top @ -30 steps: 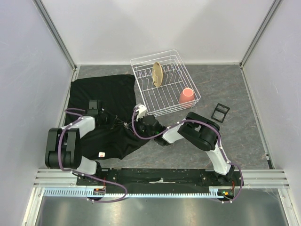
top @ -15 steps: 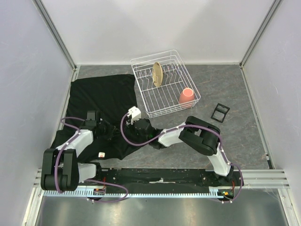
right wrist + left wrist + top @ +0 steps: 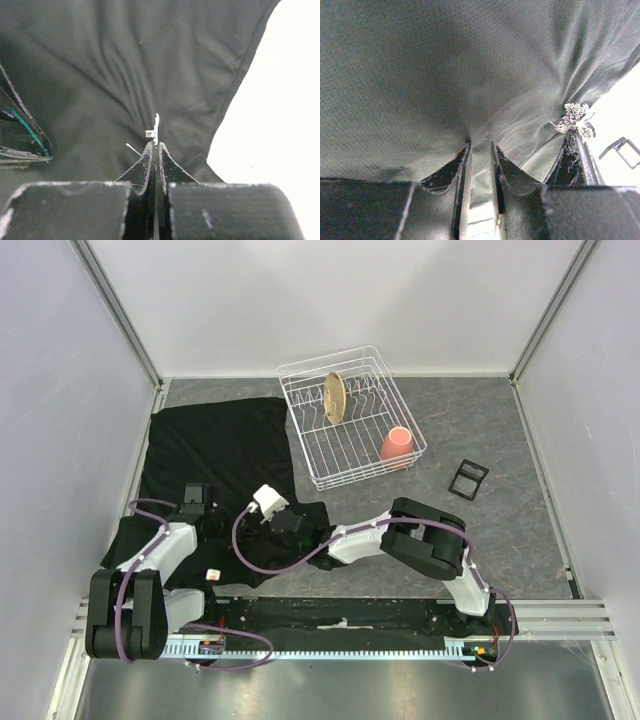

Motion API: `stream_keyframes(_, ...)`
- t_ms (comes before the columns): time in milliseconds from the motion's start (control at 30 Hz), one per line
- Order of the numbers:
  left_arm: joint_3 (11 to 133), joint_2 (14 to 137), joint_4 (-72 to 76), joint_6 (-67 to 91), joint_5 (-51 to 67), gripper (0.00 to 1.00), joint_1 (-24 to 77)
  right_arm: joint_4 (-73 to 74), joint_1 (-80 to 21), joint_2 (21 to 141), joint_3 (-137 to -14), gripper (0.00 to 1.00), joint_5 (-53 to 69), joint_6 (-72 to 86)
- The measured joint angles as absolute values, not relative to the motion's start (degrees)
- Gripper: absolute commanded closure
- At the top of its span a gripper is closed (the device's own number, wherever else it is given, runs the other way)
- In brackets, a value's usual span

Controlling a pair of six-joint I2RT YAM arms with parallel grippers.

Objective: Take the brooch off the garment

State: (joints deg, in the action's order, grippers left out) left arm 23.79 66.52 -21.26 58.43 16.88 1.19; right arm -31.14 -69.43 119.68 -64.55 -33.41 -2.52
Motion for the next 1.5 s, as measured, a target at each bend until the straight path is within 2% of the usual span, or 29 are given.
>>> stream_keyframes(433, 22.6, 62.7, -23.4, 57.7, 17.1, 0.69, 1.2, -27.6, -70.3, 115.5, -62.7, 1.00, -35.4, -6.3)
stream_keyframes(733, 22.7, 52.8, -24.9, 55.1, 18.8, 0.68, 1.2, -27.0, -68.9, 106.5, -58.0, 1.00, -31.1, -2.8)
stream_keyframes(967, 23.0, 46.9, -21.2, 51.8, 26.6, 0.55, 1.2, -31.0, -59.9, 99.2, -51.6, 1.00, -13.6, 5.8)
stream_keyframes(1267, 23.4, 35.0, -10.9, 45.9, 38.1, 0.43, 1.7, -25.0, -49.7, 90.7, -49.6, 1.00, 14.3, 14.8)
stream_keyframes(1300, 23.5, 34.6, -9.0, 45.7, 39.7, 0.37, 2.1, -24.6, -48.3, 88.9, -49.1, 1.00, 17.0, 16.0)
stream_keyframes(1367, 23.5, 34.5, -5.2, 45.5, 42.2, 0.31, 3.7, -24.3, -45.1, 84.4, -46.7, 1.00, 21.3, 18.9)
stream_keyframes(1500, 23.5, 36.1, 2.1, 45.5, 44.1, 0.30, 12.5, -24.1, -40.9, 74.4, -38.2, 1.00, 26.8, 25.1)
